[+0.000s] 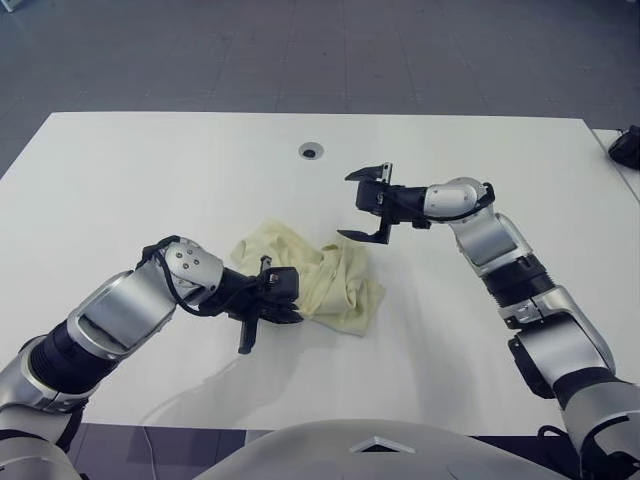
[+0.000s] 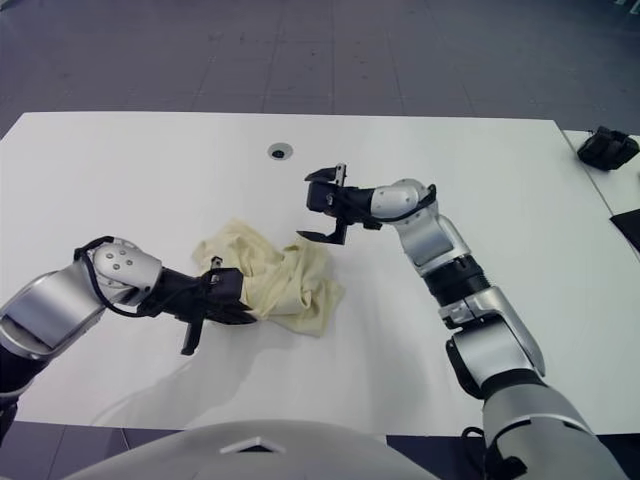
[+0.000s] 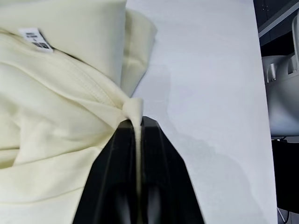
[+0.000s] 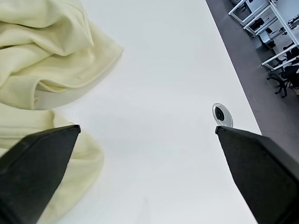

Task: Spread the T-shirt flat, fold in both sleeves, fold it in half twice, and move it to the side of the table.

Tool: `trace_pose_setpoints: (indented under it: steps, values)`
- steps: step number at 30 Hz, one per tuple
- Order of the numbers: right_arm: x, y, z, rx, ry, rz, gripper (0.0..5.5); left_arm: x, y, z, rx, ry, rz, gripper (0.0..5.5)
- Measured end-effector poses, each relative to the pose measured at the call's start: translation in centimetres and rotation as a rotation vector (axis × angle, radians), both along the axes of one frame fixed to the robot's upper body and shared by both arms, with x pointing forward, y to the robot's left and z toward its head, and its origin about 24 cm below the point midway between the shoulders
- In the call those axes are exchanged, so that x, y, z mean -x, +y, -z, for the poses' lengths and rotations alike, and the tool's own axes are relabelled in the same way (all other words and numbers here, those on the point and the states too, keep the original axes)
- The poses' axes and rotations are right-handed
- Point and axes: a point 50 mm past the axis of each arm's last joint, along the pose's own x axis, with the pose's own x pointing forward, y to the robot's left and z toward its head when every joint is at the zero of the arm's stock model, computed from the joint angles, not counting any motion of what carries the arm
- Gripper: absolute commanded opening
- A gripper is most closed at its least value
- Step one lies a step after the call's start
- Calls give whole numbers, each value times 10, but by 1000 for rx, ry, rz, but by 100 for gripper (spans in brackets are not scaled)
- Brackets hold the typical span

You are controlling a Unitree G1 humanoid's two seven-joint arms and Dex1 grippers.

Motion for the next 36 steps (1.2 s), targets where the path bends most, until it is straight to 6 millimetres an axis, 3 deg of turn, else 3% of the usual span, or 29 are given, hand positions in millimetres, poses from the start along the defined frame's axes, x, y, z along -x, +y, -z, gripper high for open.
trace_pose_setpoints:
  steps: [8, 13, 17, 24, 27, 36]
  values:
    - [-1, 0, 12, 51, 2, -37, 540, 1, -3, 2, 6, 8, 10, 5]
    - [12, -1, 29, 107, 41, -89, 540, 0, -4, 2, 9, -3, 0, 5]
    - [22, -5, 28, 138, 41, -131, 540, 1, -8, 3, 30, -5, -3, 5]
    - [64, -48, 20, 283, 124, -196, 540, 4, -7, 4, 31, 11, -14, 5]
    - [76, -57, 17, 339, 179, -218, 495, 3, -5, 3, 27, 5, -24, 0]
    - [85, -58, 23, 395, 298, -241, 350, 1, -6, 2, 29, 0, -31, 0]
